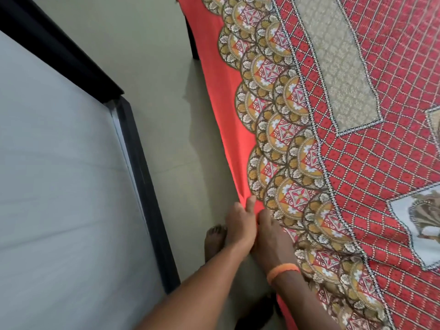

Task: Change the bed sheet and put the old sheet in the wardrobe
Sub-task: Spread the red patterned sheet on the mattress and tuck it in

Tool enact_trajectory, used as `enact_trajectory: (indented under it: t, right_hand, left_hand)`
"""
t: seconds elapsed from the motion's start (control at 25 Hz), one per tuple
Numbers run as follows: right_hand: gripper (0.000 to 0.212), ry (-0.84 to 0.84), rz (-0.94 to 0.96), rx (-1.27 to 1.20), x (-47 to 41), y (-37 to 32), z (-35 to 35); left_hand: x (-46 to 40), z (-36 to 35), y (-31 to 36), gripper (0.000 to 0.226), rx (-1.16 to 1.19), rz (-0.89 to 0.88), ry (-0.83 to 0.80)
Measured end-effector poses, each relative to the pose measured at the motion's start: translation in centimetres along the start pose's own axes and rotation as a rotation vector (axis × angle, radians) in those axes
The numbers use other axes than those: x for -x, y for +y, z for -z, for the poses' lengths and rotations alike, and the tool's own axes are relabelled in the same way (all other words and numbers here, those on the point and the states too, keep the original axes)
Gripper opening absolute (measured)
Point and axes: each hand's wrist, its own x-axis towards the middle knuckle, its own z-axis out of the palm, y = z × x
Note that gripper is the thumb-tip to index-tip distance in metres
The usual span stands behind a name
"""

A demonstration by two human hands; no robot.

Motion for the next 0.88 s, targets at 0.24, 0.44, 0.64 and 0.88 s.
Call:
enact_trajectory:
  t: [0.24, 0.44, 0.64, 0.88]
  right_hand:
    - [0.045, -0.250, -0.095, -0.042, -1.5, -0.2, -3.7]
    - [0.010, 0.000, -0.023, -0.376, 1.4, 1.9, -3.8]
    - [0.009, 0.414, -0.308, -0.359, 9.3, 10.2, -4.2]
    - [0.017, 0.337, -0.329, -0.372, 19.1, 20.8, -7.8]
  left_hand:
    - [-5.7, 2.7, -5.2, 0.047, -0.239, 0.027, 0.105]
    - [-2.7, -1.4, -7.8, 0.048, 0.230, 0.284, -0.223]
    - [3.8, -11.2, -9.8, 0.099, 0.550, 0.390, -0.479]
    - [8.6, -9.9, -15.1, 0.050, 0.038, 0.166, 0.031]
